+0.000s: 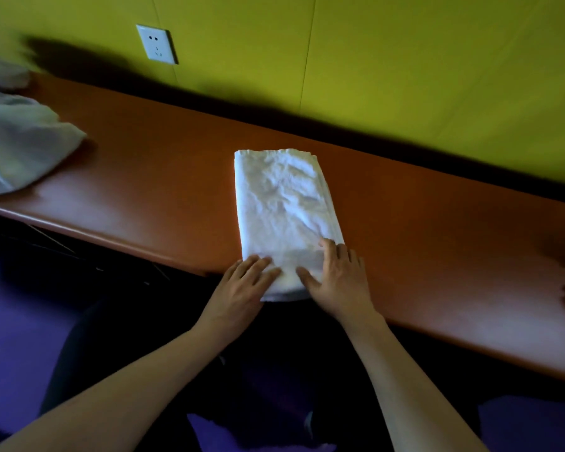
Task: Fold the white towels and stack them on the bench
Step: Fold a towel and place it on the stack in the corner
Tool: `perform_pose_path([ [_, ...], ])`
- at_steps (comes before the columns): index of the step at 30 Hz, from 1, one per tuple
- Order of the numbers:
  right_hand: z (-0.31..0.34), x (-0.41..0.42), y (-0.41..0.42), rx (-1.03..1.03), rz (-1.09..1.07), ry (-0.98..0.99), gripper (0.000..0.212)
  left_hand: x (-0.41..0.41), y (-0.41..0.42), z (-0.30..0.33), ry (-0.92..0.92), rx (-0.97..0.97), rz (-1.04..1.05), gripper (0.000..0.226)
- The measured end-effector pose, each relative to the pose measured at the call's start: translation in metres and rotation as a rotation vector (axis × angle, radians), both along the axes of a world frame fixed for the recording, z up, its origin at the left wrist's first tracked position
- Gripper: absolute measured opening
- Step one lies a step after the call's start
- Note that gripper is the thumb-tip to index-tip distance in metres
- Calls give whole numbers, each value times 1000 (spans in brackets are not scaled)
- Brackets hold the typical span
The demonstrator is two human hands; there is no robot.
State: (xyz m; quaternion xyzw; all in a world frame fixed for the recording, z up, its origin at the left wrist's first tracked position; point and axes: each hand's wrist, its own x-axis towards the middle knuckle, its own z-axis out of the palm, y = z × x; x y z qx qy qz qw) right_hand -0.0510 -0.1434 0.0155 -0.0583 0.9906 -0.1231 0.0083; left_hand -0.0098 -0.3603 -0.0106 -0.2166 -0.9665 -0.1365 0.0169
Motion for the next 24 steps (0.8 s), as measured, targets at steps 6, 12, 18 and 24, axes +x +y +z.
perform_pose_path([
  [6, 5, 16, 44, -48, 282, -9, 65, 8, -20, 35, -108, 446, 104, 42],
  [12, 24, 25, 46, -444, 180, 69, 33, 20, -41, 55, -226, 675, 307, 26],
  [18, 51, 34, 32, -898, 21, -160, 16, 8, -39, 66, -155, 878, 445, 9],
  [24, 43, -13, 8, -825, -114, 21, 29, -44, -34, 72, -152, 765, 589, 19],
])
